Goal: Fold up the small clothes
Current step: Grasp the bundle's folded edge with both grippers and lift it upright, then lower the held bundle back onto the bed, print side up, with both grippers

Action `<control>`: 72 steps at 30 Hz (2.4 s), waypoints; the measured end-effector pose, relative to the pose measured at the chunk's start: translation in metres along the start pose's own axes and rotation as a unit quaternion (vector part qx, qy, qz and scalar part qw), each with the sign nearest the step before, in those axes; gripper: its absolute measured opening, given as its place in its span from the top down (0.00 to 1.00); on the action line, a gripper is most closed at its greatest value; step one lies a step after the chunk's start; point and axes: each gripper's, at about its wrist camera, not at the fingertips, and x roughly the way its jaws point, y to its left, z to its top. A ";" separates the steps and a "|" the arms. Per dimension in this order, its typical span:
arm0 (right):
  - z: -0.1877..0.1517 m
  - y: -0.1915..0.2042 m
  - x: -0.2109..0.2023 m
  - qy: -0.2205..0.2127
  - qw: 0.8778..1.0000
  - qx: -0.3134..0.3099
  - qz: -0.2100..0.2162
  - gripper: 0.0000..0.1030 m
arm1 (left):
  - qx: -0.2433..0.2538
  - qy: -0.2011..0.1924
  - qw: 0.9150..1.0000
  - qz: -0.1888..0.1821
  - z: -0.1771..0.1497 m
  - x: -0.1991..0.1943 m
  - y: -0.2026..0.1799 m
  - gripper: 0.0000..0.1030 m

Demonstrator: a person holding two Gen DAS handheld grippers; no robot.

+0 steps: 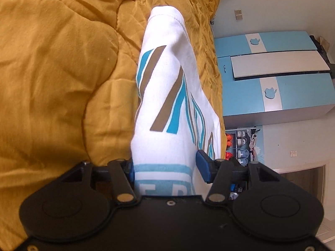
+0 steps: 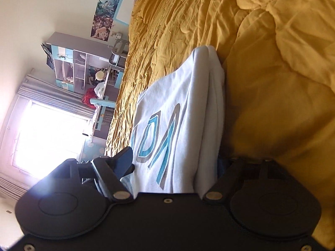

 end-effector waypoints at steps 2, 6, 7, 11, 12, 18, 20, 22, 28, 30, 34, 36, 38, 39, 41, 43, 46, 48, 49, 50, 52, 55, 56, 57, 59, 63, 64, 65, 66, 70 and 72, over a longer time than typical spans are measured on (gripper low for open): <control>0.001 0.000 0.006 0.001 1.000 0.005 0.000 0.23 | -0.010 0.000 1.000 -0.015 0.003 0.006 0.003 0.47; 0.001 0.006 0.004 -0.001 0.998 -0.023 -0.051 0.70 | 0.031 -0.009 0.999 -0.001 0.001 0.010 -0.010 0.54; 0.000 0.007 0.002 -0.002 0.998 -0.021 -0.056 0.72 | 0.043 -0.011 0.999 0.009 0.000 0.011 -0.015 0.65; 0.004 0.018 -0.012 -0.021 0.999 -0.020 -0.044 0.79 | 0.041 -0.020 0.999 0.002 0.002 0.003 -0.026 0.81; 0.006 0.023 -0.015 -0.024 0.998 -0.026 -0.044 0.79 | 0.050 -0.022 0.999 0.002 0.002 0.000 -0.034 0.81; 0.014 0.083 -0.015 -0.037 0.997 -0.065 -0.021 0.80 | 0.088 -0.043 0.995 -0.016 0.009 -0.038 -0.080 0.81; 0.016 0.104 -0.011 -0.037 0.996 -0.075 -0.008 0.80 | 0.097 -0.058 0.993 -0.018 0.012 -0.065 -0.093 0.81; 0.014 0.126 -0.002 -0.035 0.995 -0.090 0.007 0.80 | 0.113 -0.075 0.991 -0.014 0.013 -0.098 -0.105 0.81; -0.001 0.186 0.054 -0.002 0.991 -0.126 0.050 0.80 | 0.128 -0.126 0.984 0.016 0.003 -0.208 -0.106 0.81; -0.010 0.199 0.079 0.014 0.989 -0.132 0.057 0.80 | 0.126 -0.137 0.982 0.029 0.002 -0.238 -0.093 0.81; -0.028 0.208 0.134 0.048 0.988 -0.139 0.049 0.80 | 0.118 -0.147 0.980 0.058 0.006 -0.280 -0.053 0.81; -0.037 0.203 0.153 0.058 0.988 -0.140 0.032 0.80 | 0.107 -0.148 0.981 0.063 0.010 -0.290 -0.025 0.81; -0.047 0.194 0.172 0.066 0.988 -0.138 0.011 0.80 | 0.095 -0.147 0.982 0.069 0.016 -0.293 0.005 0.81; -0.048 0.189 0.181 0.067 0.988 -0.137 0.003 0.80 | 0.084 -0.143 0.984 0.070 0.020 -0.291 0.021 0.81; -0.050 0.176 0.199 0.073 0.989 -0.124 -0.021 0.81 | 0.048 -0.136 0.987 0.069 0.026 -0.281 0.053 0.80; -0.050 0.159 0.215 0.082 0.991 -0.099 -0.045 0.81 | 0.022 -0.134 0.987 0.086 0.032 -0.278 0.083 0.77; -0.048 0.145 0.222 0.092 0.991 -0.087 -0.048 0.81 | -0.005 -0.133 0.989 0.065 0.034 -0.287 0.107 0.68; -0.047 0.146 0.218 0.094 0.989 -0.099 -0.052 0.75 | -0.005 -0.131 0.990 0.058 0.031 -0.304 0.103 0.66; -0.045 0.147 0.214 0.095 0.989 -0.101 -0.055 0.73 | 0.008 -0.135 0.988 0.072 0.029 -0.312 0.096 0.63; -0.043 0.151 0.207 0.089 0.989 -0.103 -0.062 0.73 | 0.021 -0.141 0.986 0.087 0.027 -0.321 0.089 0.62; -0.042 0.163 0.189 0.070 0.988 -0.124 -0.062 0.73 | 0.063 -0.161 0.976 0.136 0.012 -0.341 0.060 0.60; -0.059 0.196 0.163 0.052 0.977 -0.203 -0.044 0.73 | 0.139 -0.193 0.961 0.140 -0.020 -0.349 0.021 0.58; -0.069 0.206 0.158 0.059 0.971 -0.228 -0.025 0.73 | 0.153 -0.195 0.961 0.125 -0.030 -0.347 0.014 0.57; -0.079 0.213 0.154 0.064 0.968 -0.243 -0.016 0.72 | 0.164 -0.194 0.961 0.106 -0.044 -0.339 0.005 0.57; -0.101 0.225 0.151 0.062 0.958 -0.279 -0.018 0.70 | 0.168 -0.190 0.963 0.091 -0.063 -0.322 0.001 0.57; -0.128 0.211 0.165 0.093 0.947 -0.304 -0.047 0.70 | 0.157 -0.177 0.963 0.131 -0.091 -0.294 0.020 0.57; -0.131 0.202 0.169 0.092 0.945 -0.306 -0.074 0.70 | 0.156 -0.175 0.961 0.150 -0.103 -0.291 0.024 0.57; -0.133 0.194 0.171 0.089 0.942 -0.311 -0.095 0.72 | 0.158 -0.176 0.960 0.151 -0.106 -0.287 0.033 0.56; -0.135 0.183 0.172 0.088 0.941 -0.310 -0.105 0.73 | 0.160 -0.180 0.959 0.149 -0.107 -0.281 0.042 0.56; -0.133 0.160 0.171 0.085 0.951 -0.276 -0.114 0.82 | 0.147 -0.178 0.961 0.155 -0.108 -0.276 0.055 0.56; -0.129 0.169 0.168 0.086 0.952 -0.271 -0.114 0.80 | 0.158 -0.177 0.959 0.154 -0.102 -0.280 0.039 0.56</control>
